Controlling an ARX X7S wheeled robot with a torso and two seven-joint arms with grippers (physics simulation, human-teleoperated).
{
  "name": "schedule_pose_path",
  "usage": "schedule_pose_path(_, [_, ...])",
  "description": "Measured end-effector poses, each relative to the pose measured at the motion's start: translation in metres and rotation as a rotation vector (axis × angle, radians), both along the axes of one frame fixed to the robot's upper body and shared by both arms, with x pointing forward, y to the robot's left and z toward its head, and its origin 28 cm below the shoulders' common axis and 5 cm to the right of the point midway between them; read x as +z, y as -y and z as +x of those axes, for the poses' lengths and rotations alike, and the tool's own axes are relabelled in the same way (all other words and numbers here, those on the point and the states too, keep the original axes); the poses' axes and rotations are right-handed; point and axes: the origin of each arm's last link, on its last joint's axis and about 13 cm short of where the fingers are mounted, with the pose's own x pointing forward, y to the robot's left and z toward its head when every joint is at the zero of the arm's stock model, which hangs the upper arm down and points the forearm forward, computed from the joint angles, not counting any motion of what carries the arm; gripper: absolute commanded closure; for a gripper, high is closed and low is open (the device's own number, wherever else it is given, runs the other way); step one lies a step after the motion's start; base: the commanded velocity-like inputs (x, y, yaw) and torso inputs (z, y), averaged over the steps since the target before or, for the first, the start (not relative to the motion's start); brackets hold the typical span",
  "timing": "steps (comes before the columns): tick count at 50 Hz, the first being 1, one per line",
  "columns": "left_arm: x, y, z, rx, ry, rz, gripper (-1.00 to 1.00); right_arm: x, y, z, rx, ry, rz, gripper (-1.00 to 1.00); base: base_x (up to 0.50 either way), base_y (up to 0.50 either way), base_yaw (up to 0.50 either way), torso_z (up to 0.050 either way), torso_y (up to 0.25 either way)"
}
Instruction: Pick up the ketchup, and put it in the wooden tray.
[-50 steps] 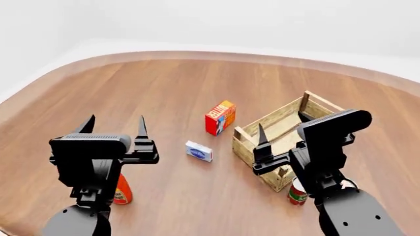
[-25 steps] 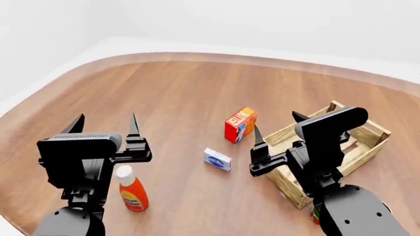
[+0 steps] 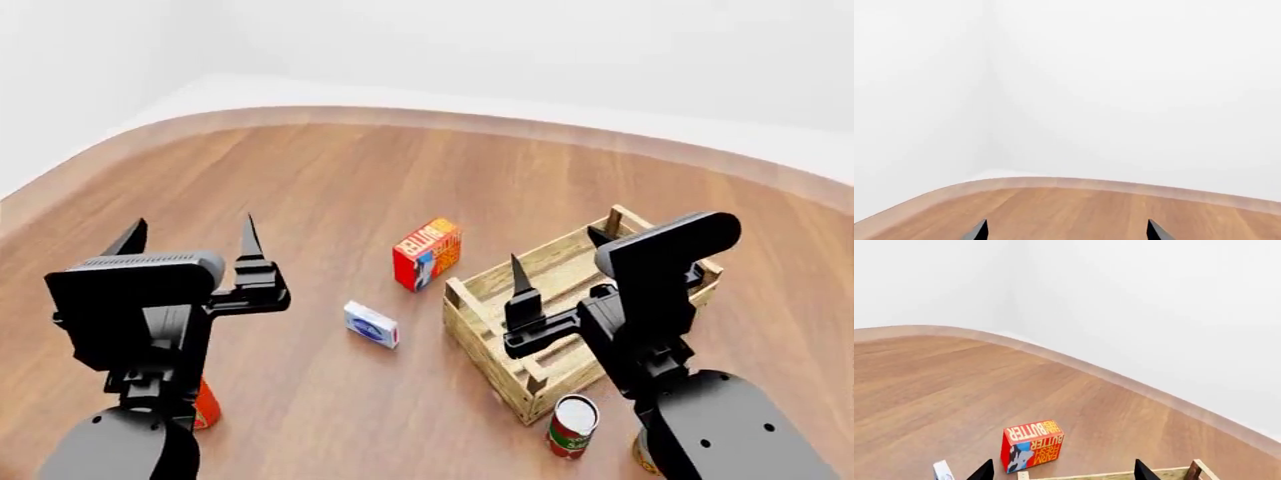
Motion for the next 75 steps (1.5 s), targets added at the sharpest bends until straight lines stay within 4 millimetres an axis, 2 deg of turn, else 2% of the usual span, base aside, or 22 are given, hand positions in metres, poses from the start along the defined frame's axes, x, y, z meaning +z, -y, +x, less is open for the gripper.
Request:
schedule_pose_path(13, [0.014,-0.016,0.003,0.035,-0.002,0.053,-1.00,0.006,-0.001,0.002,0.007,-0.016,-0.039,-1.00,0.01,0.00,0.00,0.000,0.000])
schedule_pose_path(25, [0.027,-0.034,0.001,0.106,0.020,0.082,-1.00,0.011,-0.001,0.003,0.011,-0.028,-0.065,-1.00,0.28,0.07,0.00,0.000,0.000])
schedule_pose_path(51, [0.035,-0.058,-0.006,0.160,0.033,0.115,-1.00,0.014,-0.002,0.002,0.016,-0.019,-0.066,-1.00,0.07,0.02,0.00,0.000,0.000])
schedule_pose_path(60, [0.029,-0.074,-0.023,0.144,-0.052,0.139,-1.00,0.016,-0.002,0.002,0.021,-0.014,-0.061,-1.00,0.00,0.00,0.00,0.000,0.000])
schedule_pose_path(75, [-0.004,-0.087,-0.057,0.058,-0.241,0.131,-1.00,0.036,-0.004,0.000,0.027,0.023,-0.081,-1.00,0.00,0.00,0.00,0.000,0.000])
